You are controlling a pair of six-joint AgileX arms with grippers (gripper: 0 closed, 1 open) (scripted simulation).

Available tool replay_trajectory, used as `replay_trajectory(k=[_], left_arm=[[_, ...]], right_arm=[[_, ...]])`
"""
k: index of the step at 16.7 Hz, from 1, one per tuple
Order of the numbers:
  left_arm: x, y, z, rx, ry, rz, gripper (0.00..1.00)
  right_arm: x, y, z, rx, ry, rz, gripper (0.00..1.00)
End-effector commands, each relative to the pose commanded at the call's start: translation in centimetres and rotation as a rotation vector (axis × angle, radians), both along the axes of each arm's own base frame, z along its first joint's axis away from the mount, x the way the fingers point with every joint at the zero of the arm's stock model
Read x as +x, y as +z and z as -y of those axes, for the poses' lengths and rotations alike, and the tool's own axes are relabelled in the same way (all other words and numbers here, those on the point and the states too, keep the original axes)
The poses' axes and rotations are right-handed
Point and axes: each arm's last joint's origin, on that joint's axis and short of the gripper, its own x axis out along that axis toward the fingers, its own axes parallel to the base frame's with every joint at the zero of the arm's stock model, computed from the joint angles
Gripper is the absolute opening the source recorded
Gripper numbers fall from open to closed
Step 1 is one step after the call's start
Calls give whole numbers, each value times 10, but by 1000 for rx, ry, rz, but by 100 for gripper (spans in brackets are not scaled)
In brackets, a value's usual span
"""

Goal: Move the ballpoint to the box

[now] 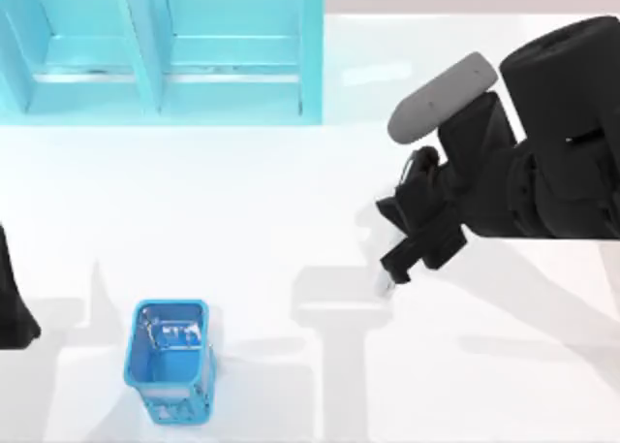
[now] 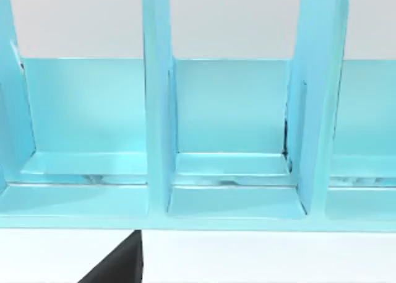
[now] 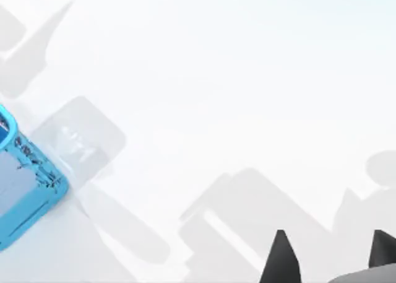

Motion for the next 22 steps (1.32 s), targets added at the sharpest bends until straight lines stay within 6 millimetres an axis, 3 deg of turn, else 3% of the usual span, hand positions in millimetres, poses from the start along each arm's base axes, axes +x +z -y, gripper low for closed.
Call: replay_trajectory(k=[3, 6, 9, 12, 17, 22], left_arm=[[0, 0, 0, 0, 0, 0, 100], [0, 0, 0, 0, 0, 0, 100], [0, 0, 0, 0, 0, 0, 100], [0, 0, 0, 0, 0, 0, 100], [0, 0, 0, 0, 0, 0, 100], [0, 0, 0, 0, 0, 0, 100]], right_arm=[[31, 7, 60, -78, -57, -24, 0], [49, 28, 137, -86, -154, -20, 0], [40, 49, 212, -69, -277, 2, 0], [16, 63, 267, -59, -388, 13, 0], [-14, 72, 312, -77, -497, 2, 0], [-17, 73, 317, -83, -511, -2, 0]])
